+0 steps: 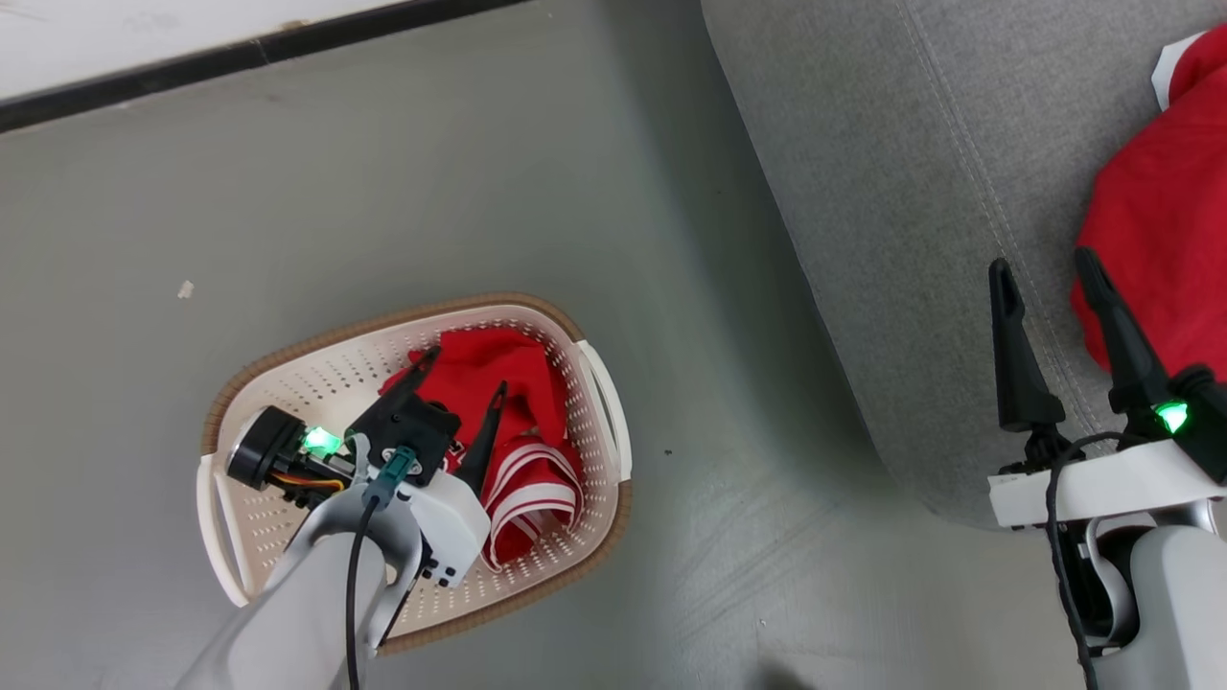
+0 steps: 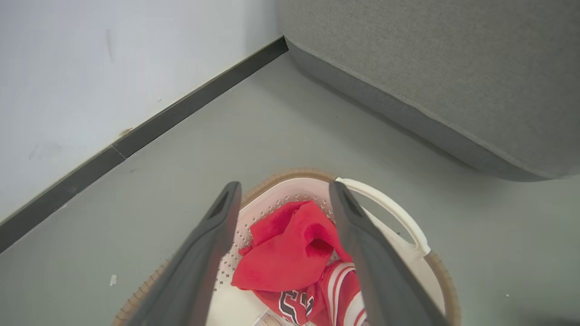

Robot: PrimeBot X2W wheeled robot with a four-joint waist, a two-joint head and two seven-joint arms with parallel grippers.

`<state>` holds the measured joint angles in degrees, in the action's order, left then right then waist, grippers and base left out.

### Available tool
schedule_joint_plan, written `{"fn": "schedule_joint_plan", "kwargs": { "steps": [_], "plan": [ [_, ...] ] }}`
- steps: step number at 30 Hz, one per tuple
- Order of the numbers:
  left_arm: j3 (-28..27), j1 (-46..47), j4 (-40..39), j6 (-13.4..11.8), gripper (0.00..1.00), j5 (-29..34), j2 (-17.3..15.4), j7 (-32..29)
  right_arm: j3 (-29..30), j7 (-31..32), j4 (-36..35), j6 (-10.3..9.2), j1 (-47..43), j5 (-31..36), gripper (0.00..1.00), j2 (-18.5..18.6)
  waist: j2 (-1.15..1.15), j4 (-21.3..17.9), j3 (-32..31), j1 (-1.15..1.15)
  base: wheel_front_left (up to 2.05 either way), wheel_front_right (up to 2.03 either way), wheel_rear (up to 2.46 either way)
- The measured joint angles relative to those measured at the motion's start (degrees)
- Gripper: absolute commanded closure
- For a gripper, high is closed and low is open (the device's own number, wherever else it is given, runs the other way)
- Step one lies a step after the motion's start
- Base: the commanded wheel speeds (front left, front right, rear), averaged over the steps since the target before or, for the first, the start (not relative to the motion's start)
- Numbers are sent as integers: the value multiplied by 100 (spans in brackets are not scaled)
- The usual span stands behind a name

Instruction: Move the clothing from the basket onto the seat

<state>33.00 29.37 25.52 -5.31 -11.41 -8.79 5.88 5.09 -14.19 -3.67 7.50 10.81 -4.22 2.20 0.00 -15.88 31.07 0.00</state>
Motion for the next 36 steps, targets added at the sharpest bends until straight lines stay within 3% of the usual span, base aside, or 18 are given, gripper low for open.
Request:
{"fn": "schedule_joint_plan", "kwargs": {
  "steps": [36],
  "plan": [
    [229,1124,1627,43,0,490,-153,-35,-359,-27,52,0,1016,-588,0,-2,0,-931,1343,0,0,0,0]
  ]
}}
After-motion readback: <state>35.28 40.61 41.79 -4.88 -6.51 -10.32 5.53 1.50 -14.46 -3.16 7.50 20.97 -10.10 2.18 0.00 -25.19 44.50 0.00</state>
